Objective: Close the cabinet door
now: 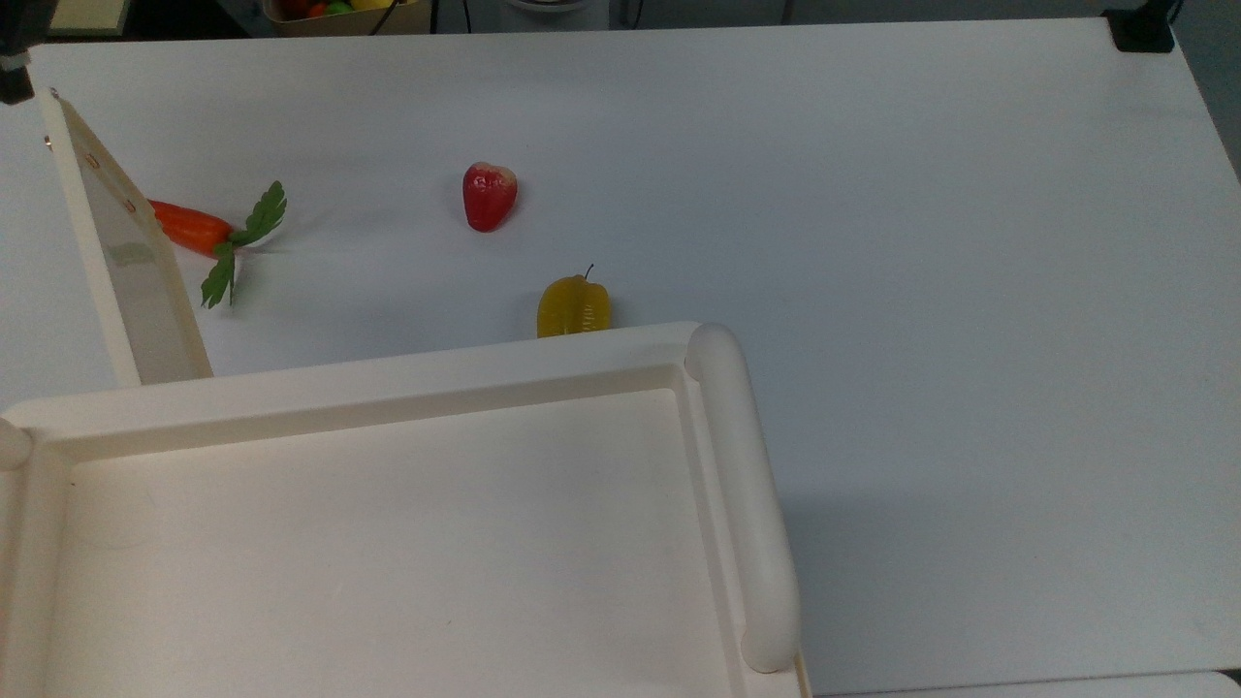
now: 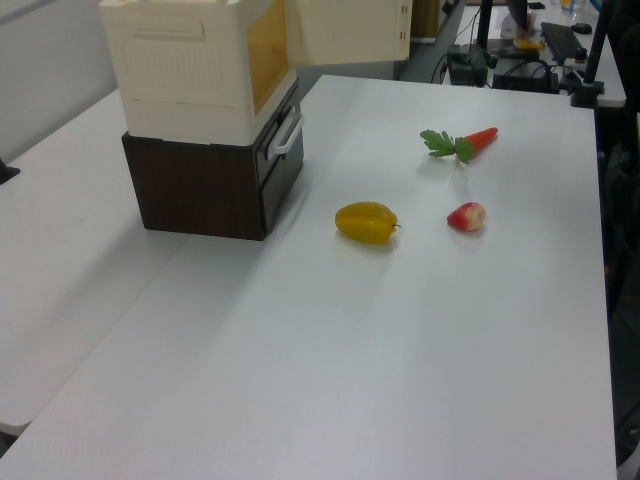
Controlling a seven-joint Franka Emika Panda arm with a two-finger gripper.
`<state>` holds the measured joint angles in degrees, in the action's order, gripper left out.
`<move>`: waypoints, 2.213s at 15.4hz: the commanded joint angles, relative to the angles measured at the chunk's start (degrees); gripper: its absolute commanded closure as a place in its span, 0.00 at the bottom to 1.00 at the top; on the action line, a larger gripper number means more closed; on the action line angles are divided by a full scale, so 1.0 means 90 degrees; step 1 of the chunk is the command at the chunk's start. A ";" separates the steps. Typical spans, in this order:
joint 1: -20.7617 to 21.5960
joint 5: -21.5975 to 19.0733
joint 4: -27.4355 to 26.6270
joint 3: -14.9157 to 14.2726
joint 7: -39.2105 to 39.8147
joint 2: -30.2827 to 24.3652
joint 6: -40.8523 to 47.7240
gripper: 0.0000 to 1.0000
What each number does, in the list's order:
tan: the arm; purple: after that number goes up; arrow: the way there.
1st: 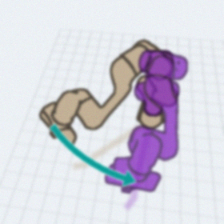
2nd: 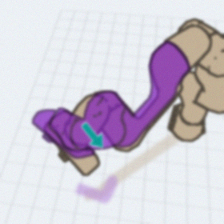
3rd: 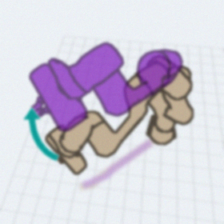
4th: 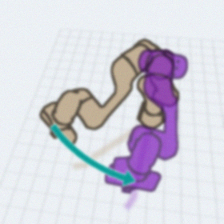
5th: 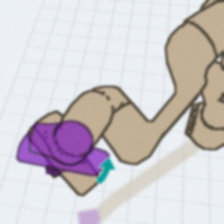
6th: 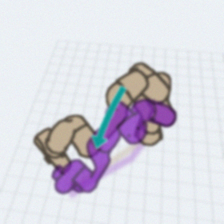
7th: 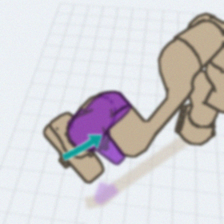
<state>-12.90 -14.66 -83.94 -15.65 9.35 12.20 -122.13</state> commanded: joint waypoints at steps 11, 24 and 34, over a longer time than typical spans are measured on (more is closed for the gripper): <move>0.0582 -0.1486 -0.0019 0.0147 -0.0882 0.0441 -0.1665 0.90; 0.2047 -0.1379 -0.0019 0.0147 -0.1672 0.0441 -0.1606 0.89; 0.3180 -0.1164 0.0147 0.0147 -0.2084 0.0830 -0.2452 0.89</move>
<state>12.97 -26.08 -83.46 -13.63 -8.07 17.54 -137.82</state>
